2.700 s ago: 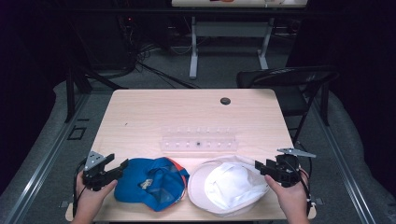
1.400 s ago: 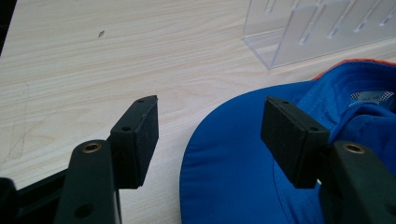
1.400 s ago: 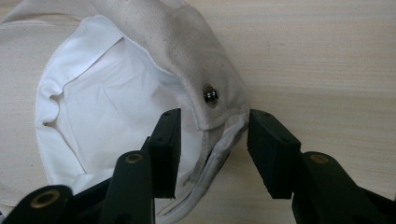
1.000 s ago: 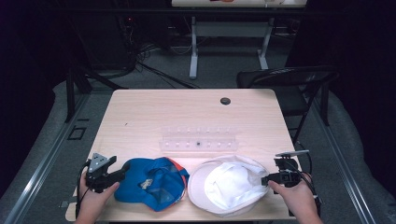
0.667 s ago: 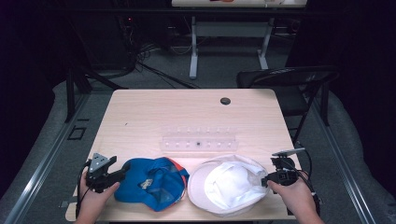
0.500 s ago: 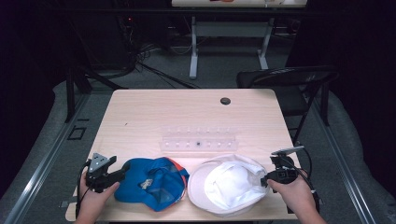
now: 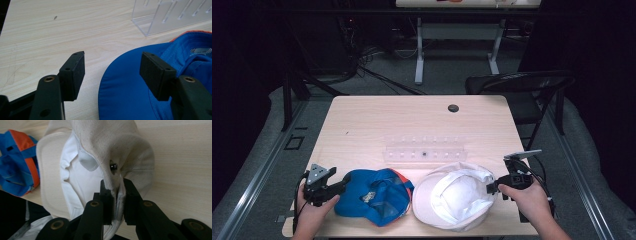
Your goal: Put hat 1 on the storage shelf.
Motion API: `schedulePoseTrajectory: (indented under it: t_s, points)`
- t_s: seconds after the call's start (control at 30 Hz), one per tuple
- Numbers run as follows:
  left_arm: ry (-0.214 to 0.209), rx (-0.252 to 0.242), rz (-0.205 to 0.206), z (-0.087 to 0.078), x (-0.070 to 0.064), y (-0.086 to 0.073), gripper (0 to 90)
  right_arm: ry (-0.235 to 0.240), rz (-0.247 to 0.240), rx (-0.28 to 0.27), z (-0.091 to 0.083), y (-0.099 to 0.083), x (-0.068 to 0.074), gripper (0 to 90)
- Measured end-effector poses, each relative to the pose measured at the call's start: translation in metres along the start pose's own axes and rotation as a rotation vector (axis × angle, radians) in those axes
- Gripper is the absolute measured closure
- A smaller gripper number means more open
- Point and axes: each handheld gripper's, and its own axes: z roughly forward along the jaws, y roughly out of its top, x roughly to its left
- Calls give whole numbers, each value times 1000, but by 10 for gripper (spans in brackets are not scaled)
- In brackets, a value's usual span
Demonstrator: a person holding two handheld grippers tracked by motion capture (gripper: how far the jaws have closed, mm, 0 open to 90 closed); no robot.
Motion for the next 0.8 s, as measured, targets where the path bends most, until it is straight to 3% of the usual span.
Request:
schedulePoseTrajectory:
  t_s: [0.03, 0.1, 0.13, 0.5, 0.67, 0.8]
  points:
    - [0, 0, 0, 0, 0, 0, 376, 24, -7, -2, -2, 1, 1, 806]
    - [-1, 0, -1, 0, 0, 0, 376, 26, -10, 10, -4, 2, 2, 807]
    - [-1, 0, -1, 0, 0, 0, 376, 57, -5, -13, -4, 2, 4, 807]
    - [-1, 0, -1, 0, 0, 0, 376, 130, 17, 1, -6, 6, 7, 808]
    - [3, 4, -1, 0, 0, 0, 376, 82, 8, 25, -11, 9, 12, 809]
    - [2, -4, 1, 0, -1, 0, 376, 57, -7, 22, -18, 13, 26, 810]
